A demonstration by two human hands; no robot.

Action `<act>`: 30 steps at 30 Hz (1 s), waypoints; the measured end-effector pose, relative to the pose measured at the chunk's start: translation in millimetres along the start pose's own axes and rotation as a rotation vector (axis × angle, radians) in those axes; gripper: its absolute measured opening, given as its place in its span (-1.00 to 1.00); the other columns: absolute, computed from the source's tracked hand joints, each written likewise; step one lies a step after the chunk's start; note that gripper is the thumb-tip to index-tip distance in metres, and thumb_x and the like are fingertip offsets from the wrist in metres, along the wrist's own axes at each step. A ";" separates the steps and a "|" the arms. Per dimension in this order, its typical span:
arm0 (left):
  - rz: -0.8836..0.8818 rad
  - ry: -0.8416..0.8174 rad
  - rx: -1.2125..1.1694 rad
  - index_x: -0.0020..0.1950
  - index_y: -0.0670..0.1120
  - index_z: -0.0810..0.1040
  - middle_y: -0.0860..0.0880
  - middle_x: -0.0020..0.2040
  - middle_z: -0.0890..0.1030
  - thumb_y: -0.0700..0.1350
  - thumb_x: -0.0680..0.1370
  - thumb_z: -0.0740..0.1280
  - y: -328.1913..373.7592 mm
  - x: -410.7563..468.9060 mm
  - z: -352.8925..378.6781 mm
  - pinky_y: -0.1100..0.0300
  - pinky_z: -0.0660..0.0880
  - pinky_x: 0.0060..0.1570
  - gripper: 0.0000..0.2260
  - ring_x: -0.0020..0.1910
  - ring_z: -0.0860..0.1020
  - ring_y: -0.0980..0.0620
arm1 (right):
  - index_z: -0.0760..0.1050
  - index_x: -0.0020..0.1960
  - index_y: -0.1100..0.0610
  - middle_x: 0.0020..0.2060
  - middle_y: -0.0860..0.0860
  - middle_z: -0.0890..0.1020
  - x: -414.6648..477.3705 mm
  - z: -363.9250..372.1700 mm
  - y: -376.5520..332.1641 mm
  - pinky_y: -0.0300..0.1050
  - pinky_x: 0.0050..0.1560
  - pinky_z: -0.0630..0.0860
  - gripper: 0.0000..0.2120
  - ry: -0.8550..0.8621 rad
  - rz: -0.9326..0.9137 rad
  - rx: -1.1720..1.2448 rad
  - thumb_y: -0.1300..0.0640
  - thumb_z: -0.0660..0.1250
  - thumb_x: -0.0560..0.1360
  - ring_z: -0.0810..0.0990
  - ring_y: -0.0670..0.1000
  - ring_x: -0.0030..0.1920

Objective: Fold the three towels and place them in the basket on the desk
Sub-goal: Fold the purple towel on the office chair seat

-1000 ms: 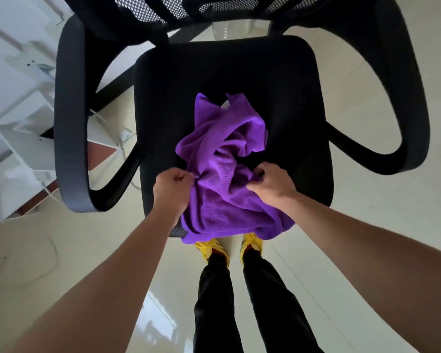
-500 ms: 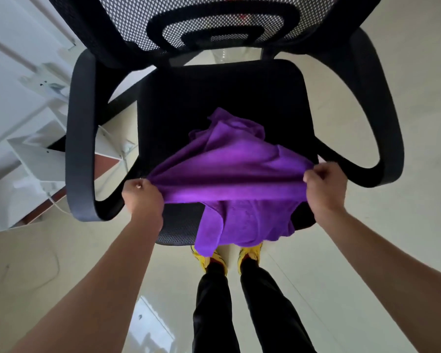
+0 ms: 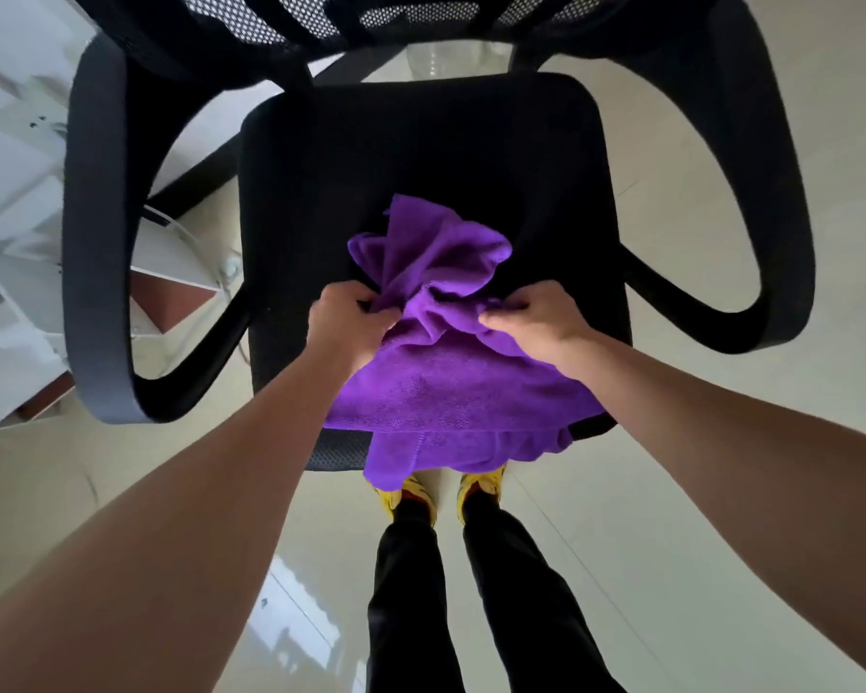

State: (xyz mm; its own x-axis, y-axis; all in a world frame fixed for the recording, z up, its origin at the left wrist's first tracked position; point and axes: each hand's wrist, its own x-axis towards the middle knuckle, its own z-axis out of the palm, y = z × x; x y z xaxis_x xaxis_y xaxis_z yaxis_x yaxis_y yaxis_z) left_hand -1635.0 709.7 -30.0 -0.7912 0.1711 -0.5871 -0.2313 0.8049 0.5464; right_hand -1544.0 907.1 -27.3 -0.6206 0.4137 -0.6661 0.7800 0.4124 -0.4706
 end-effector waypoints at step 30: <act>0.017 0.360 -0.112 -0.19 -0.18 0.55 -0.05 -0.36 0.49 -0.14 0.42 0.43 9.2 -9.5 -23.3 0.12 0.38 -0.24 -0.88 -0.31 0.44 -0.09 | 0.45 -0.07 0.15 -0.34 -0.12 0.44 -27.7 -51.5 -3.6 -0.44 -0.26 0.34 -0.94 0.641 -0.179 0.448 0.17 0.31 0.56 0.43 -0.28 -0.37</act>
State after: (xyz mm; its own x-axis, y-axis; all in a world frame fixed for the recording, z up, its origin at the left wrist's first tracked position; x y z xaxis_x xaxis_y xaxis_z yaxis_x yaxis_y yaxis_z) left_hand -1642.8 702.3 -5.4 -0.9391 -0.0429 -0.3411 -0.2615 0.7333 0.6276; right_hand -1533.7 935.9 22.7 -0.5582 0.8140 -0.1608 0.5382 0.2076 -0.8169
